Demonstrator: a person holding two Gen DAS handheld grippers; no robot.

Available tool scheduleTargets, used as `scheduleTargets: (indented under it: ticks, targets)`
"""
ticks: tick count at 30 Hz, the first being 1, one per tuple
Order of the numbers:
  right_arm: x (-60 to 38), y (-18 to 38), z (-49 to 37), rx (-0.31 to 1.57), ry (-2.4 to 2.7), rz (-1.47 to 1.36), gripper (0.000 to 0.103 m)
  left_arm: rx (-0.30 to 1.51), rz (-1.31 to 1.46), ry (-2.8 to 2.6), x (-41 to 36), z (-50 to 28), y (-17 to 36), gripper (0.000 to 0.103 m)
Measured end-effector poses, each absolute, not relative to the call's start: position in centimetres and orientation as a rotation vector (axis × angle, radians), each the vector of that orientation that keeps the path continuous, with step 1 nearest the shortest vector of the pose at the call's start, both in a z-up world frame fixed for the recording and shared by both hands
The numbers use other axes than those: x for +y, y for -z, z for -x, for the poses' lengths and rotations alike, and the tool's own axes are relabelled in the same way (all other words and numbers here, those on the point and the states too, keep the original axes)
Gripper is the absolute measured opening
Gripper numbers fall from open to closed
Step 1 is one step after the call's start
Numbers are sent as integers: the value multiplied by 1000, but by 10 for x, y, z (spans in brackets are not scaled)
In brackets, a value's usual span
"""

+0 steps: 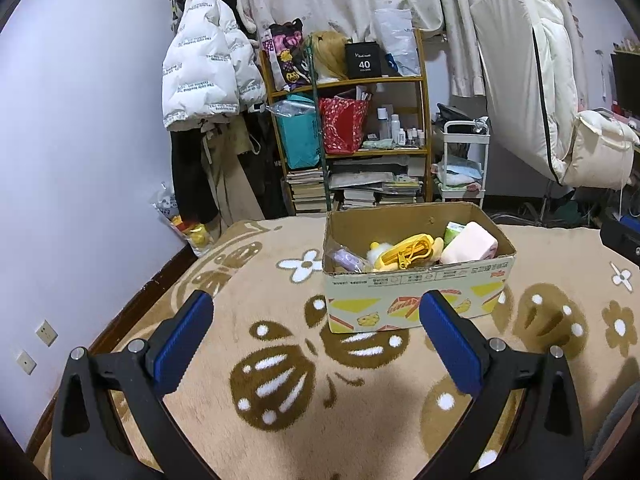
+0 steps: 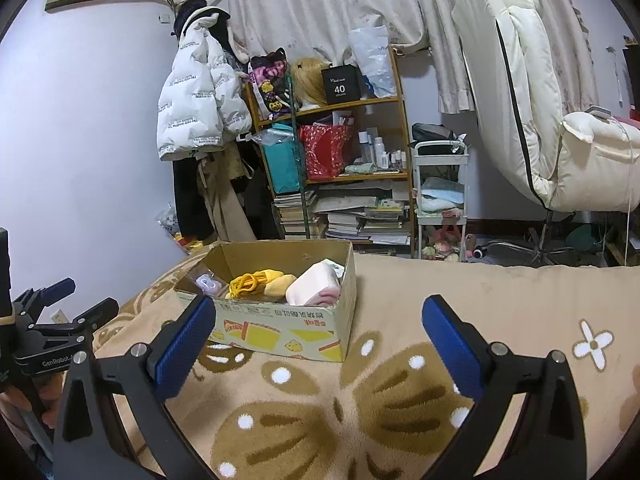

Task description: Organize soft objects

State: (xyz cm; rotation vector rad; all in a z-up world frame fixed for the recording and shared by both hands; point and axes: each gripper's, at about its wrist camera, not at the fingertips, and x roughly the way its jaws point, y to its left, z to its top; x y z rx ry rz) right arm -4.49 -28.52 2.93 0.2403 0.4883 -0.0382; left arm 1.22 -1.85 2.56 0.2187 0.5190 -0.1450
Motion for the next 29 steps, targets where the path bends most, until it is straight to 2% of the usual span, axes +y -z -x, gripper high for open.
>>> scheduleTargets:
  ticks: [29]
  targets:
    - [-284,-29,44,500,40,-227,103,507,-205,150,-19,-6,-35,102]
